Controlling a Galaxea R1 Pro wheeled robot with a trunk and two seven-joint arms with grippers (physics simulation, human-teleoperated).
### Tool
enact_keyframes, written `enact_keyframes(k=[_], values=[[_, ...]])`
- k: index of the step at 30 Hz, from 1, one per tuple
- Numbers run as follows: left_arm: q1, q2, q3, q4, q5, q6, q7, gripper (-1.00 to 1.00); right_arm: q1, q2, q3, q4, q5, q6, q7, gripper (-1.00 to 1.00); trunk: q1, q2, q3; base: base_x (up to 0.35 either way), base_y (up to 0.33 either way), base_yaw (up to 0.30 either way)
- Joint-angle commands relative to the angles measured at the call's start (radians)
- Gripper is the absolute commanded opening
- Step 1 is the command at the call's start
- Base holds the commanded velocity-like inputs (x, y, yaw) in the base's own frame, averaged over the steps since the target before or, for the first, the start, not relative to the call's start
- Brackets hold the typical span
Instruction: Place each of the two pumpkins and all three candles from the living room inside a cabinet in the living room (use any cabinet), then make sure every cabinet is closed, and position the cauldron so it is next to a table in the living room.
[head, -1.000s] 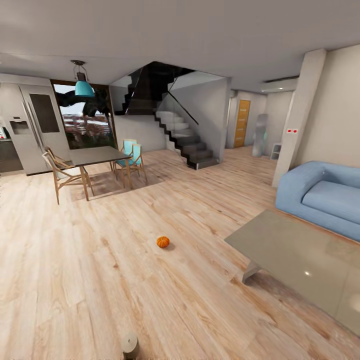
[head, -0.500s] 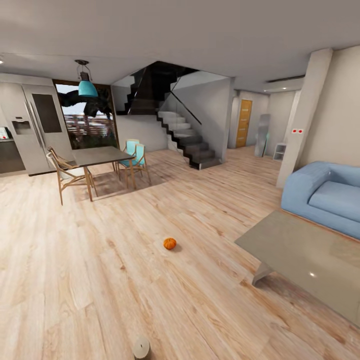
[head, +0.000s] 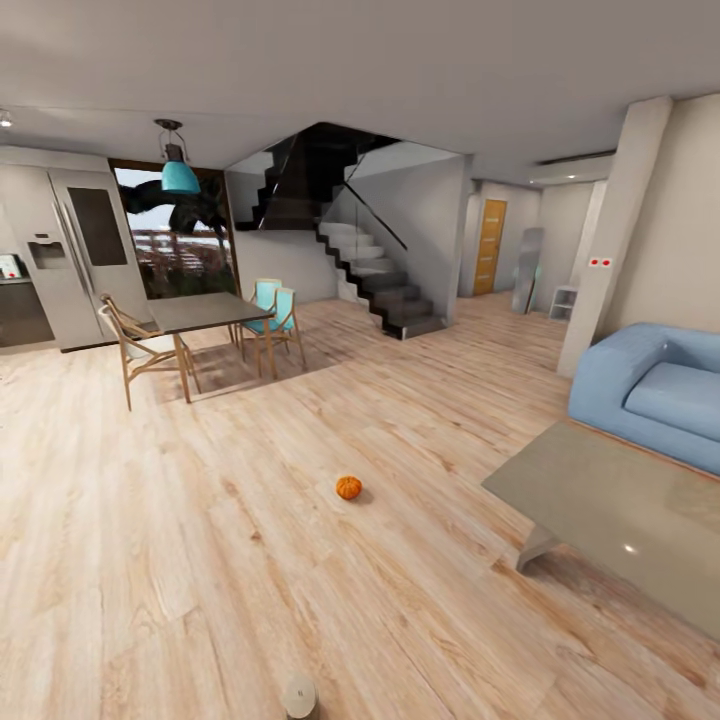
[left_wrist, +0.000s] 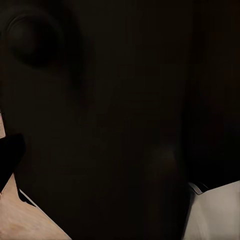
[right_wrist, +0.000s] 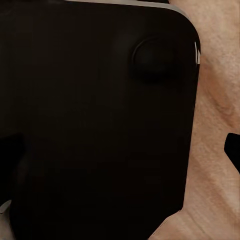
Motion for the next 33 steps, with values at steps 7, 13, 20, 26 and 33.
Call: enact_keyframes(k=[7,13,20,26,33], values=[[0.001,0.0,-0.001,-0.002,0.0,0.0,0.001,1.0,0.0,0.0,0.0,0.0,0.0,-0.002,0.0,1.0,0.0,0.0,-0.001,0.0,0.05,0.0],[0.001,0.0,0.001,-0.002,0.0,0.0,0.0,1.0,0.0,0.0,0.0,0.0,0.0,-0.002,0.0,1.0,0.0,0.0,-0.001,0.0,0.023,0.0],[0.001,0.0,0.0,-0.002,0.0,0.0,0.0,1.0,0.0,0.0,0.0,0.0,0.0,-0.002,0.0,1.0,0.0,0.0,-0.001,-0.038,0.187,0.0],[0.001,0.0,0.0,-0.002,0.0,0.0,0.0,1.0,0.0,0.0,0.0,0.0,0.0,-0.002,0.0,1.0,0.0,0.0,-0.001,-0.093,0.249,0.0],[0.001,0.0,-0.001,-0.002,0.0,0.0,0.0,1.0,0.0,0.0,0.0,0.0,0.0,-0.002,0.001,1.0,0.0,0.0,-0.001,-0.051,0.117,0.0]])
